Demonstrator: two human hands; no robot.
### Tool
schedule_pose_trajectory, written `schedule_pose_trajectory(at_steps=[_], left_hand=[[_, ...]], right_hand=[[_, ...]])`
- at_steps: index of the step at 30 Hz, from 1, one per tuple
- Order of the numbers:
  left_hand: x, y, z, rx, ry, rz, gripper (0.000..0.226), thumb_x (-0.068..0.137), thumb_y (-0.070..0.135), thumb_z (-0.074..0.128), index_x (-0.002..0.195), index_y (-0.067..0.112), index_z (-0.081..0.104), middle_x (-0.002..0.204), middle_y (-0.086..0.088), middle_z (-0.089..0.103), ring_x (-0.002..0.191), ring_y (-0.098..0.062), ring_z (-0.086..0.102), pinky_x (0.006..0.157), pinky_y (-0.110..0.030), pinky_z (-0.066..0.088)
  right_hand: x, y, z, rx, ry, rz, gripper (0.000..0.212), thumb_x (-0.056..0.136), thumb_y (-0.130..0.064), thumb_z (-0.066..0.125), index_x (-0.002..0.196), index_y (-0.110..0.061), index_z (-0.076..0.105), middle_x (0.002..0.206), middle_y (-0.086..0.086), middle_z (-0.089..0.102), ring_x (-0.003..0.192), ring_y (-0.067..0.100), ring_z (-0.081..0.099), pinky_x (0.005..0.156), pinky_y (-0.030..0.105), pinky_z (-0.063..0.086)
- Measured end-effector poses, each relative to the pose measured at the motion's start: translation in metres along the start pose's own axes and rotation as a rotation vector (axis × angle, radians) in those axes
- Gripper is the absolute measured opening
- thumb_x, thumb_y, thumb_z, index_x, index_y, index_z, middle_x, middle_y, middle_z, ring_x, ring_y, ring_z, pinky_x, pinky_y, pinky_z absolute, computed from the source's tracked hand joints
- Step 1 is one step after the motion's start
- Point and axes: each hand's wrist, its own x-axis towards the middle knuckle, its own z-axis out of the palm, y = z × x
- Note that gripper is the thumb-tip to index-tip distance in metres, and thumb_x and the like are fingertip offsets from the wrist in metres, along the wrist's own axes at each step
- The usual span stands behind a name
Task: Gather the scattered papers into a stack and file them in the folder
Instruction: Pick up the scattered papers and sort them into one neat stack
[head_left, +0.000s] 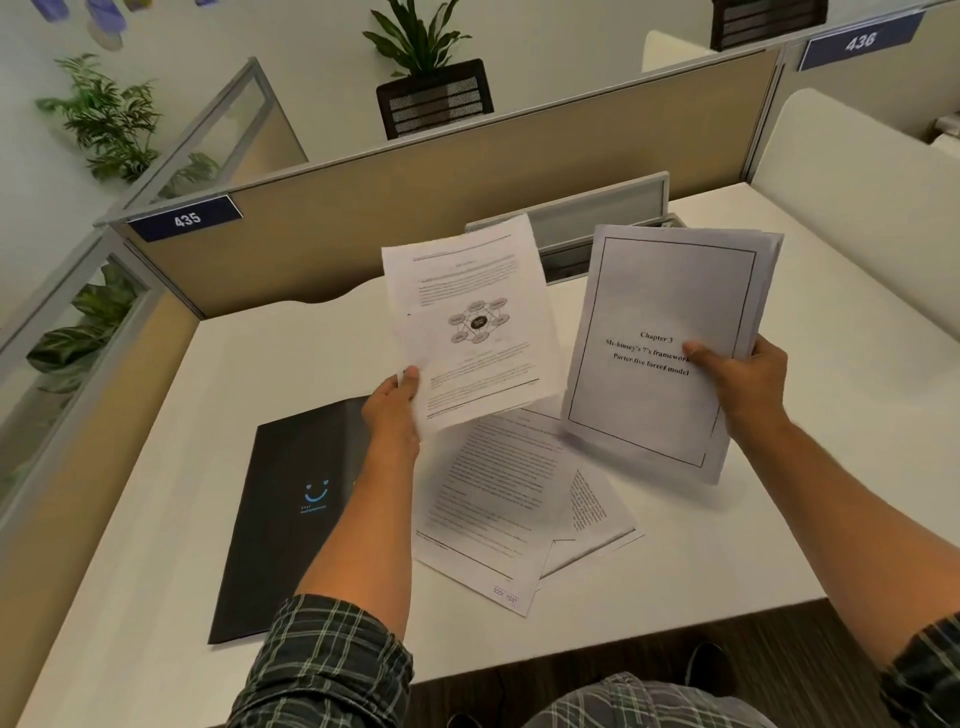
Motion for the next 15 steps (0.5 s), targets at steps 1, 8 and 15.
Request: schedule_pose_trajectory(at_steps=[1, 8, 15], left_hand=[[-0.002, 0.0, 0.003, -0.004, -0.026, -0.008, 0.012, 0.088, 0.023, 0.077, 0.089, 0.012, 0.074, 0.088, -0.003, 0.078, 0.081, -0.02, 0.074, 0.072, -0.035, 0.062], [-0.021, -0.014, 0.037, 0.032, -0.217, -0.006, 0.023, 0.082, 0.018, 0.083, 0.066, 0.013, 0.067, 0.076, -0.005, 0.072, 0.067, -0.015, 0.067, 0.067, -0.03, 0.06], [-0.028, -0.033, 0.051, 0.106, -0.356, -0.081, 0.057, 0.083, 0.008, 0.079, 0.048, 0.025, 0.037, 0.055, 0.004, 0.052, 0.061, -0.018, 0.055, 0.069, -0.034, 0.046]], right_hand=[[0.0, 0.001, 0.001, -0.002, -0.006, 0.009, 0.037, 0.072, -0.014, 0.091, 0.106, -0.015, 0.075, 0.091, -0.007, 0.079, 0.078, 0.011, 0.076, 0.068, 0.026, 0.062], [-0.012, 0.006, 0.02, 0.003, -0.106, 0.091, 0.034, 0.078, -0.014, 0.088, 0.104, -0.028, 0.07, 0.092, -0.014, 0.079, 0.081, 0.007, 0.077, 0.07, 0.026, 0.063], [-0.026, 0.005, 0.034, 0.091, -0.254, 0.161, 0.044, 0.071, -0.019, 0.082, 0.112, -0.025, 0.069, 0.103, -0.003, 0.079, 0.093, 0.016, 0.076, 0.076, 0.034, 0.064]])
